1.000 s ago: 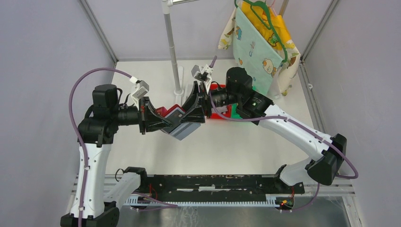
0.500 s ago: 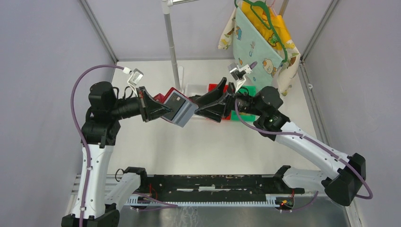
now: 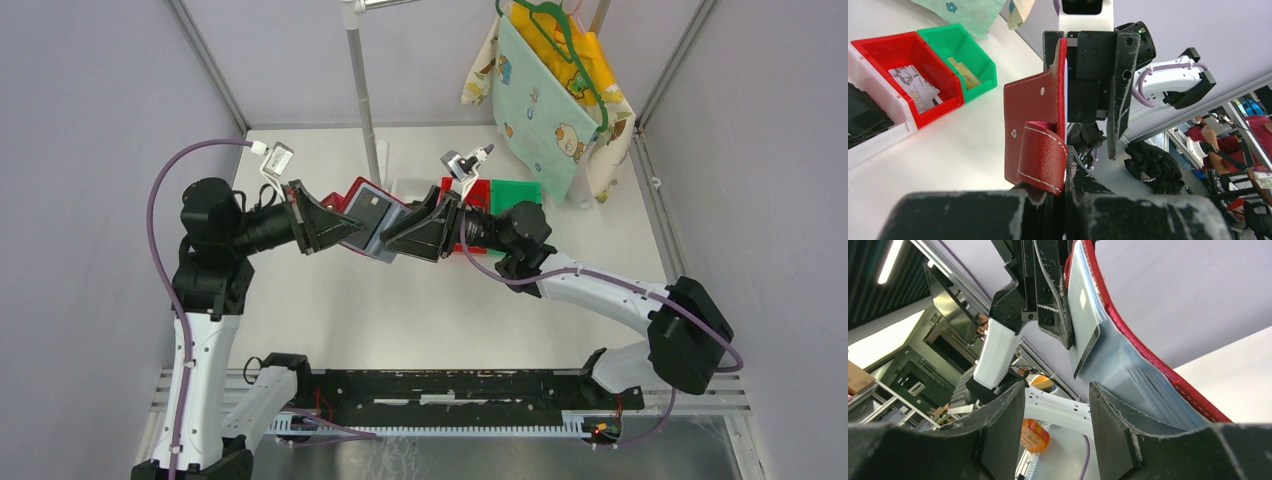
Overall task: Take the credit cards out of the card holder
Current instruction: Remove the credit card from the card holder.
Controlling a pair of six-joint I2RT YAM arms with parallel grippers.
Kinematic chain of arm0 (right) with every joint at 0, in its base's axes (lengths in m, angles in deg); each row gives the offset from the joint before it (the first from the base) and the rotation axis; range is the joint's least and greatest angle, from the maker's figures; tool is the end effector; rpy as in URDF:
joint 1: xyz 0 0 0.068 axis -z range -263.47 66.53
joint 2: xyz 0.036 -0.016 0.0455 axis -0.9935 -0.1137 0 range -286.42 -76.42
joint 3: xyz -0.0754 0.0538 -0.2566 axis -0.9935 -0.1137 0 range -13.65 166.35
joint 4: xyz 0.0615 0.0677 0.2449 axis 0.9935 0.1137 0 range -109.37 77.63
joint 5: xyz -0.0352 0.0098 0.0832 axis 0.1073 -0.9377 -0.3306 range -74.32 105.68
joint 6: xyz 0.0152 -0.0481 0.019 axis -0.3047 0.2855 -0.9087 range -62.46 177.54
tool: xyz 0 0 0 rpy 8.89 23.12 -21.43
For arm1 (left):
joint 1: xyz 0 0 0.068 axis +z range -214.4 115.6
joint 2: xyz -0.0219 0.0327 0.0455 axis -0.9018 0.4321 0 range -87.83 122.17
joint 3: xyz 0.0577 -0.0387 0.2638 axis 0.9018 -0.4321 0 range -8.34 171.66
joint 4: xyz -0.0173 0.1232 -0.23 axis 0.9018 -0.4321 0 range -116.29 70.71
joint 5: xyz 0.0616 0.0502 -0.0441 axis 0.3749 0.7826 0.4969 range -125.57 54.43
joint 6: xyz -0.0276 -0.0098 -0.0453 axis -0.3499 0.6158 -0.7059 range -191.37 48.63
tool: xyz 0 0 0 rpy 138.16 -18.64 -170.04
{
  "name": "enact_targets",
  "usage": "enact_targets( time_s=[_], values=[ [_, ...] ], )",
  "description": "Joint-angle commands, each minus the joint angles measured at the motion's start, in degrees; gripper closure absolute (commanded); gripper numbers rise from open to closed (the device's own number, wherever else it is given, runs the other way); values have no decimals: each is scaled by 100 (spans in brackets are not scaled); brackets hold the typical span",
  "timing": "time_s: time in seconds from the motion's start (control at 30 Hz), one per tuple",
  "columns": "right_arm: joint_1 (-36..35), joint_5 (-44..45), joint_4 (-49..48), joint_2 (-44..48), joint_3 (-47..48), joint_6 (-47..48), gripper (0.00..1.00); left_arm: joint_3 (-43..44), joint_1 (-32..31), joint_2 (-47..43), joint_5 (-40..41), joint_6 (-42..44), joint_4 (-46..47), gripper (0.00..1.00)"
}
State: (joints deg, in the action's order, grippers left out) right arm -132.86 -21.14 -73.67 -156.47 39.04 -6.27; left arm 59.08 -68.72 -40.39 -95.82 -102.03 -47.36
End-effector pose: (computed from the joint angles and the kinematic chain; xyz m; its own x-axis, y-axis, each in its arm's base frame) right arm 0.1861 0.2500 0.3607 -0.7272 0.2554 -0.6371 -0.6863 -0.2575 0.6802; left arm 0.1393 -0.0415 0.4351 -0.5768 -0.2102 -0.7894 0.6979 0.3753 -0.6099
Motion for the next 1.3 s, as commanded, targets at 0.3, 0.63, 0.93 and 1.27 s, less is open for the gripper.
enact_targets(
  time_s=[0.3,0.63,0.93,1.27],
  values=[
    [-88,113,-1293,-468,438,-691,49,-40,2,-196,-204,-314,551,97],
    [-172,173,-1754,-757,640,-1037,64,-255,5,-268,-274,-205,549,90],
    [-228,256,-2473,-859,392,-1318,100,-141,1,-217,-593,-438,651,80],
    [-264,315,-3499,-762,-81,-1502,100,-97,2,-131,-748,-1348,1444,82]
  ],
)
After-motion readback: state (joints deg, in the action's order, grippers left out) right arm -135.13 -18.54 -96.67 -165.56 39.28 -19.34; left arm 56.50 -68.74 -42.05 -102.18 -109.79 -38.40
